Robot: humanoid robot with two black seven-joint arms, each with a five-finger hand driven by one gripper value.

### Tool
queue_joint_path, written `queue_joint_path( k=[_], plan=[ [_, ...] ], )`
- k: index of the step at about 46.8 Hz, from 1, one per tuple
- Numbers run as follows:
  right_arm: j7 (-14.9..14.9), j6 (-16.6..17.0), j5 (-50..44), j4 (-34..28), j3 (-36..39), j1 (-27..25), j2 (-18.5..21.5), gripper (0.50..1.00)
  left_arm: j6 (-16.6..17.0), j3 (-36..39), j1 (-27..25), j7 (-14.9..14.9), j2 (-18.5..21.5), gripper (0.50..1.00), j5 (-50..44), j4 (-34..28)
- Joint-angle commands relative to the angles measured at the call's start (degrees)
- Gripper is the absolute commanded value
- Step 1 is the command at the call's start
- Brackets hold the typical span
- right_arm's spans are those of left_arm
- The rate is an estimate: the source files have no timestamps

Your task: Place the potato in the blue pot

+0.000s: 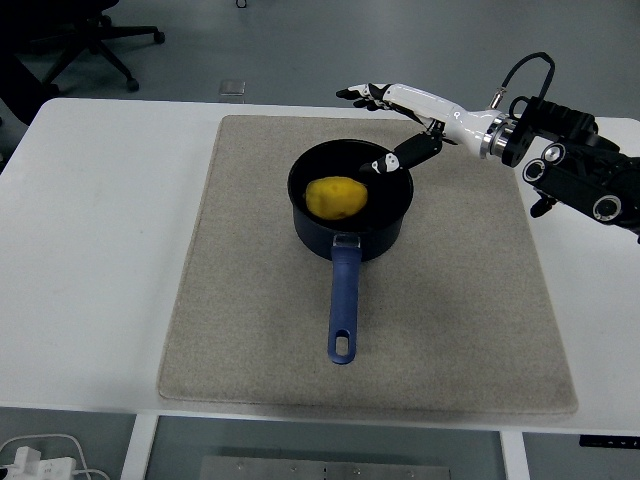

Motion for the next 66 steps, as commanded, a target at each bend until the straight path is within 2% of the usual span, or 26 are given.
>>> queue_joint_path(
  k=[1,6,19,24,35,41,50,66],
  plan=[
    [0.00,0.23,-0.01,-0.10,0.00,1.15,-0.53,0.926,0.00,-0.02,-0.02,-0.04,0.00,0.996,-0.02,0.00],
    [0.00,1.02,-0.01,-0.10,0.00,1.94,-1.05,0.926,0.00,0.07,-0.02,-0.04,0.00,0.996,-0.02,0.00],
    [0.00,2.42,0.08,-0.19,0.00,2.56,-5.71,0.926,0.00,0.07,-0.02,-0.04,0.00,0.996,0.07,0.00],
    [0.00,2.07,0.08,-1.15,0.09,2.56,-6.86,0.926,0.00,0.07,-0.02,-0.04,0.00,0.996,0.07,0.00],
    [-0.61,2.60,6.84,-3.00,0.97,2.03,-8.26,0.926,0.00,-0.02,-0.02,0.05,0.00,0.996,-0.02,0.00],
    [-5.00,2.60,12.11,-3.27,1.14,1.68,-9.49,0.926,0.00,-0.02,-0.02,-0.04,0.00,0.996,0.07,0.00],
    [-15.28,2.60,31.18,-3.27,1.14,0.98,-9.85,0.926,0.00,0.07,-0.02,-0.04,0.00,0.996,0.07,0.00],
    [-18.98,1.37,50.34,-3.27,2.37,-0.96,-8.70,0.926,0.00,-0.02,-0.02,-0.04,0.00,0.996,0.07,0.00]
  ],
)
